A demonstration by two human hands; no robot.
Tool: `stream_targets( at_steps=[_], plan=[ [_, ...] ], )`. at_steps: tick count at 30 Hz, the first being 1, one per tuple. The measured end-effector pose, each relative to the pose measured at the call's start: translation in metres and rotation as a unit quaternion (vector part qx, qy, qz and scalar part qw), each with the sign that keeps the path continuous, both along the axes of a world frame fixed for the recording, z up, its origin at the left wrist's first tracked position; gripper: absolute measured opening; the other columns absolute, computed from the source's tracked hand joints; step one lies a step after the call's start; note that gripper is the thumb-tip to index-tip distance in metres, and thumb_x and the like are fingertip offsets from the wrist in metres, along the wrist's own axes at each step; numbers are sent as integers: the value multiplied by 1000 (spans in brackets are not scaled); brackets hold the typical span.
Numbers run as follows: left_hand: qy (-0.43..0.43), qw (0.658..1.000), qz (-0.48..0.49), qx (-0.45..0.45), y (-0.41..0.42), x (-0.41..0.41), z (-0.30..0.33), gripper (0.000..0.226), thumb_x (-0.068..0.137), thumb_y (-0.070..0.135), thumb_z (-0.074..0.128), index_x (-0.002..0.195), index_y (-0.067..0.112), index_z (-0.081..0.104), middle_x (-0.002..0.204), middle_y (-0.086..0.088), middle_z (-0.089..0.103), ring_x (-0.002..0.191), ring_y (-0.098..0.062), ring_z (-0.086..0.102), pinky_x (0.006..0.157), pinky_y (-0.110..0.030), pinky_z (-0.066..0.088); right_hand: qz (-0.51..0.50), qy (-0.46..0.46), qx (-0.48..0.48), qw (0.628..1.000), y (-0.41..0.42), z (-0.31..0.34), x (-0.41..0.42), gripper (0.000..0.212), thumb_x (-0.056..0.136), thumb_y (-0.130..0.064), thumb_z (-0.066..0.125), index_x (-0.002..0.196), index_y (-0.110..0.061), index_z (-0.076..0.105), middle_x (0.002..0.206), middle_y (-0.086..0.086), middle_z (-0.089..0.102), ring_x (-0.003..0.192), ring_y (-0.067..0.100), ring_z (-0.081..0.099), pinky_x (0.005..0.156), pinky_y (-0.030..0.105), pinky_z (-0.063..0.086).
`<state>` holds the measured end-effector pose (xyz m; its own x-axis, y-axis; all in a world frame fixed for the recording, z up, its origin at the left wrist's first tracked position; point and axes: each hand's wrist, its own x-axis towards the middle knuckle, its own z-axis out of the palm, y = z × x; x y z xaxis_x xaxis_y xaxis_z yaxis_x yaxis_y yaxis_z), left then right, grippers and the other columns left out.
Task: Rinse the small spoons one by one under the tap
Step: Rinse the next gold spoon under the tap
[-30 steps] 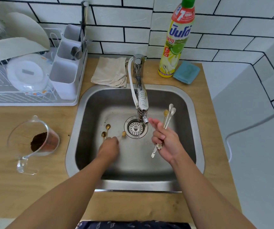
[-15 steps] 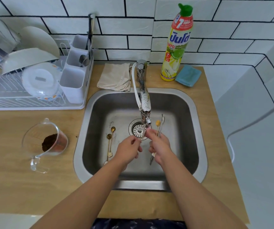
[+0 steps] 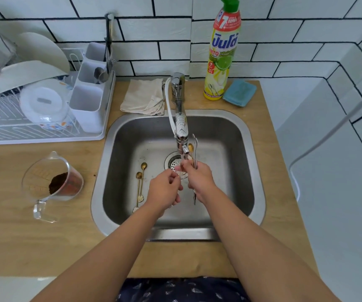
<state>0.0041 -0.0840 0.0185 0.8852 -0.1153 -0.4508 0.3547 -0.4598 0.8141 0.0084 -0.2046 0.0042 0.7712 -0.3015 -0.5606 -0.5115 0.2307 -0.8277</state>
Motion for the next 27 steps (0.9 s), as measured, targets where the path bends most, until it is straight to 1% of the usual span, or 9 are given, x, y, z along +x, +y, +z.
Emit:
stream_targets(
  at_steps=[2,5,9,12,16,20,22,24,27],
  plan=[
    [-6,1000,2,7,-1,0,2,14,99,20,52,89,20,61,78,-4,72,40,-12,57,34,-19,34,2,-4,14,1000,0,2,-1,11,99,-20,63,94,-21,73,90,-6,81,42,3,40,42,21,32],
    [-17,1000,3,8,-3,1,6,15,100,21,52,88,23,61,77,-2,72,40,-10,55,33,-18,33,-19,-15,31,999,0,4,-1,16,94,-17,68,80,-21,75,92,1,81,43,4,40,41,21,31],
    [-9,1000,7,-9,-4,4,8,17,102,23,51,89,23,62,79,-2,72,39,-8,52,34,-18,34,-40,-13,34,999,0,7,3,13,98,-24,66,91,-18,74,85,-2,80,41,3,40,42,21,31],
    [2,1000,18,-13,-6,4,8,18,103,23,49,91,22,62,80,-4,71,37,-6,50,35,-18,35,-24,-4,17,1000,2,10,4,12,97,-21,66,96,-14,77,84,-5,79,50,2,49,43,20,34],
    [-2,1000,18,-9,-4,4,8,18,104,25,46,93,25,61,82,-3,72,37,-4,49,34,-17,35,-19,-11,21,1000,4,12,4,9,87,-14,71,90,-12,79,79,-2,73,43,0,45,39,20,32],
    [-3,1000,15,-12,-5,4,7,18,103,24,48,91,26,61,82,-3,72,36,-6,49,33,-17,33,-21,-17,20,999,4,11,3,12,96,-20,66,89,-18,76,88,-1,80,48,0,52,40,19,33],
    [-2,1000,19,-12,-5,3,5,17,103,24,48,91,22,61,81,-3,72,36,-7,48,33,-18,32,-8,-13,16,1000,3,11,4,12,94,-19,65,88,-20,76,92,0,80,48,0,51,41,19,33],
    [-5,1000,16,-13,-5,3,5,17,103,24,47,91,22,60,80,-2,72,36,-8,48,33,-18,31,-2,-13,19,1000,1,12,4,13,91,-18,66,84,-21,76,91,-1,80,47,1,49,41,19,32],
    [-9,1000,15,-21,-6,3,6,16,103,25,47,93,25,60,80,-1,72,36,-8,48,33,-18,31,-6,-24,18,1000,0,10,3,11,92,-20,67,85,-20,76,85,-5,80,46,-1,50,39,18,31]
  ],
)
